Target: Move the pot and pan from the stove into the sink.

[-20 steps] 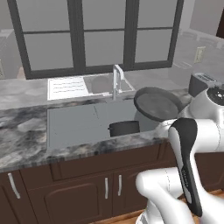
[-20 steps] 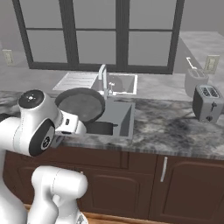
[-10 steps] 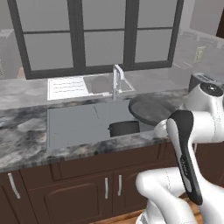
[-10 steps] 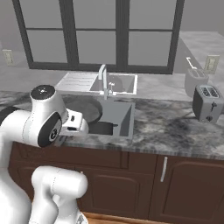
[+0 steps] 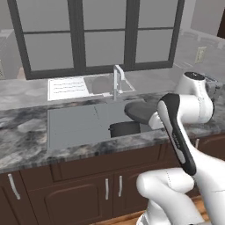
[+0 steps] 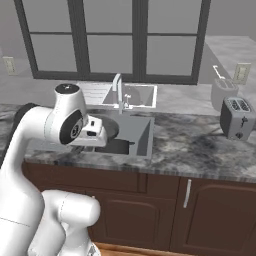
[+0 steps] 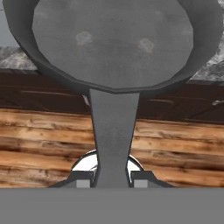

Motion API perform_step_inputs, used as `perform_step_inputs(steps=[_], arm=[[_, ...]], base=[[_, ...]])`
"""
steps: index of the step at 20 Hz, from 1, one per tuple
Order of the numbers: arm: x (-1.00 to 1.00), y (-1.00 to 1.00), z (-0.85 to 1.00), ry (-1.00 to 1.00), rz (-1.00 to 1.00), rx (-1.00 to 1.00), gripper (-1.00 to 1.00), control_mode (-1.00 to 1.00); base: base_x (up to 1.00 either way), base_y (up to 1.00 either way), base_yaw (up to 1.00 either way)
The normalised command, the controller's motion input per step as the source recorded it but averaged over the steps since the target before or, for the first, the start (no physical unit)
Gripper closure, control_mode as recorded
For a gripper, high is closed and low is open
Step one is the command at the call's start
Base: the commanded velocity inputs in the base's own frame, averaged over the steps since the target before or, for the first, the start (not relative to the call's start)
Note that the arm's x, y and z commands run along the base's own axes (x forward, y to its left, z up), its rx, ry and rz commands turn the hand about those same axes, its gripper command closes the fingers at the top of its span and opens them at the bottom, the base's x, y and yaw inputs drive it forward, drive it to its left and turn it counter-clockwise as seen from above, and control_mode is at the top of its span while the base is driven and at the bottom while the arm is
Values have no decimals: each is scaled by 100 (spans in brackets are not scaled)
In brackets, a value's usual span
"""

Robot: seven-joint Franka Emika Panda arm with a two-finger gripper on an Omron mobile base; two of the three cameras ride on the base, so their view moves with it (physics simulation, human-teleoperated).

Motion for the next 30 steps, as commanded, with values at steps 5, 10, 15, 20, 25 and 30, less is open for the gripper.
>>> perform_step_inputs(steps=[5,10,15,20,25,30], arm=[[46,-17,-7,12,0,1,100,-100],[6,-5,-1,1,0,0,100,-100],[14,-17,-1,0,0,2,100,-100],[3,-2,-1,0,0,0,100,-100],[22,-4,-12,0,0,0,100,-100],[47,0,-20,0,0,0,100,-100]], base=[[0,0,0],[0,0,0],[0,0,0],[0,0,0],[0,0,0],[0,0,0]])
